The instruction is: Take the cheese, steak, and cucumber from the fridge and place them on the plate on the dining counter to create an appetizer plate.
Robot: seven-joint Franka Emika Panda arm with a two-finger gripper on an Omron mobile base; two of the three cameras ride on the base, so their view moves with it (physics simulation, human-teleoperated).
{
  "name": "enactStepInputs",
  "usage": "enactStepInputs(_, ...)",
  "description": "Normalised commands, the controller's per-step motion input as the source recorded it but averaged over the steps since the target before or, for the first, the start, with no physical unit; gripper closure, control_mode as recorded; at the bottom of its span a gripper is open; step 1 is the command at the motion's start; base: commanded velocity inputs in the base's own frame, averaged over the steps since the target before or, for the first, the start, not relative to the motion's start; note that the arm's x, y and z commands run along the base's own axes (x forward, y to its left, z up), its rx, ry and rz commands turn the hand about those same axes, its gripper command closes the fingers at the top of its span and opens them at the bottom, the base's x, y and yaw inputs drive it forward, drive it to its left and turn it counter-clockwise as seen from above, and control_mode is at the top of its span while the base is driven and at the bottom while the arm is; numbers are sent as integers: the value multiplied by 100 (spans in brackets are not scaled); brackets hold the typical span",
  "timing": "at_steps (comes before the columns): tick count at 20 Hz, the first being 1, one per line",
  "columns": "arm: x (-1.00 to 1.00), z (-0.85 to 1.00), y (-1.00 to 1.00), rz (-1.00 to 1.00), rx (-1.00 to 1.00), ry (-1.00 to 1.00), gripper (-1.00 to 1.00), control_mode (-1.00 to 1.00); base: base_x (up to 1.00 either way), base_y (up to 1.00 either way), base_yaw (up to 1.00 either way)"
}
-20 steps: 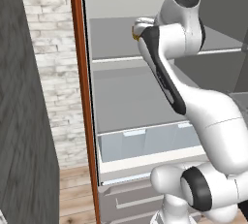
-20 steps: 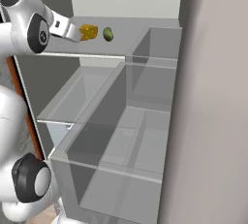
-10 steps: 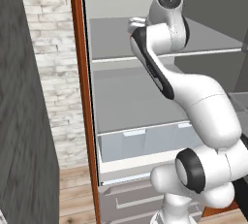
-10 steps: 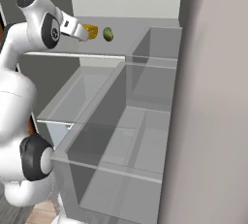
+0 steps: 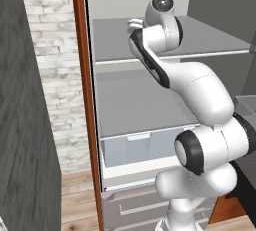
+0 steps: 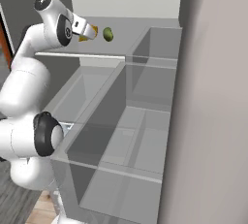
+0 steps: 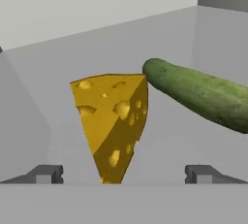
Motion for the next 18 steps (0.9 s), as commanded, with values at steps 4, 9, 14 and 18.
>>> enactStepInputs(4, 62, -8, 0, 0, 0, 0, -100, -100, 0, 0, 0)
enactStepInputs(9, 63, -10, 0, 0, 0, 0, -100, -100, 0, 0, 0)
enactStepInputs(14, 26, -16, 0, -1, -2, 0, -100, -100, 0, 0, 0)
enactStepInputs(18, 5, -20, -3, -3, -6, -1, -100, -100, 0, 0, 0)
